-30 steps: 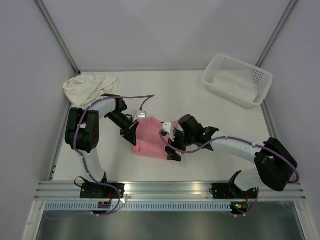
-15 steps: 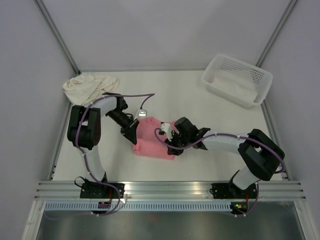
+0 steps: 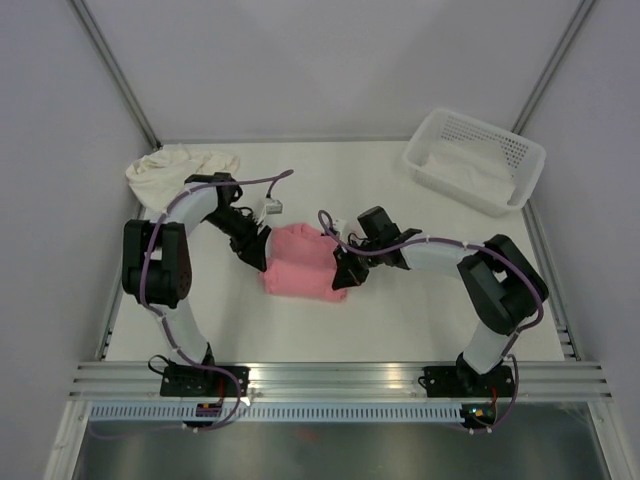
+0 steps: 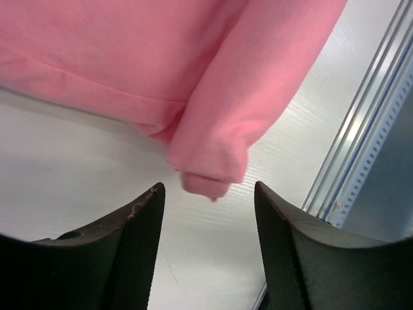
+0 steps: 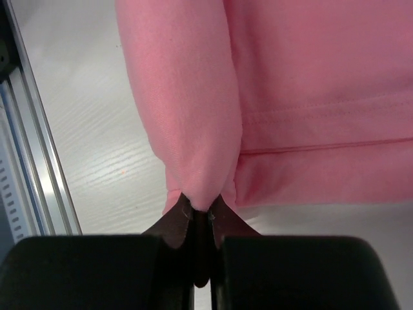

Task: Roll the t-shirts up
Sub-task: Roll the tshirt

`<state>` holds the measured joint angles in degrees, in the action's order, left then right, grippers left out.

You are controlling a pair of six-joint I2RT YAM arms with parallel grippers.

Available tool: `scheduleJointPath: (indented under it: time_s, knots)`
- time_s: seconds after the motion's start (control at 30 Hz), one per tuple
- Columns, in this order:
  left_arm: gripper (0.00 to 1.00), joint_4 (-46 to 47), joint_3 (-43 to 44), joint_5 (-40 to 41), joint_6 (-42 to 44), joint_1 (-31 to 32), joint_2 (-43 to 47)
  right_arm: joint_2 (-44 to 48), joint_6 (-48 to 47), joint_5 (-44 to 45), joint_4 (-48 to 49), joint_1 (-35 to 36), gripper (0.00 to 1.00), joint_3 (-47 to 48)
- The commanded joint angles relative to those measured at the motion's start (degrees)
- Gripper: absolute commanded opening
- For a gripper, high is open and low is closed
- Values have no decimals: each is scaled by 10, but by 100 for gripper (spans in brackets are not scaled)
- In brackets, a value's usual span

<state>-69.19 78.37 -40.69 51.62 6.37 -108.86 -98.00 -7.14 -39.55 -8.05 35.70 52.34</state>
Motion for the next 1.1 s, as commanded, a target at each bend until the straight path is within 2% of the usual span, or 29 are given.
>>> scheduleJointPath:
  time_s: [0.0,0.13,0.27,0.33,0.43,0.53,0.57,0.73,0.77,0.97,1.07]
  knots:
    - [64,70,-20,13,-62,5,83,-37,23,-58,-6,-14,8,39]
    - [65,152,-99,90,-168,27,110,-60,37,-71,5,-27,15,58]
    - [65,250,-132,168,-219,29,88,-69,21,-69,-15,-33,33,81]
    - [64,261,-119,169,-243,29,66,-72,18,-65,-24,-40,42,87]
    - [60,264,-95,112,-274,29,55,-64,17,-56,-42,-50,52,85]
    - [42,266,-88,85,-311,36,58,-39,28,-29,-37,-60,57,64]
    - [35,266,-88,80,-317,39,60,-30,35,-21,-24,-63,57,57]
    - [11,261,-106,58,-337,39,64,41,122,37,22,-78,57,12]
    - [3,261,-109,58,-339,39,61,53,131,46,29,-81,57,7]
    - [2,260,-102,70,-359,39,52,137,203,136,29,-85,56,-35]
    - [2,265,-96,74,-370,39,54,169,260,157,46,-85,50,-81]
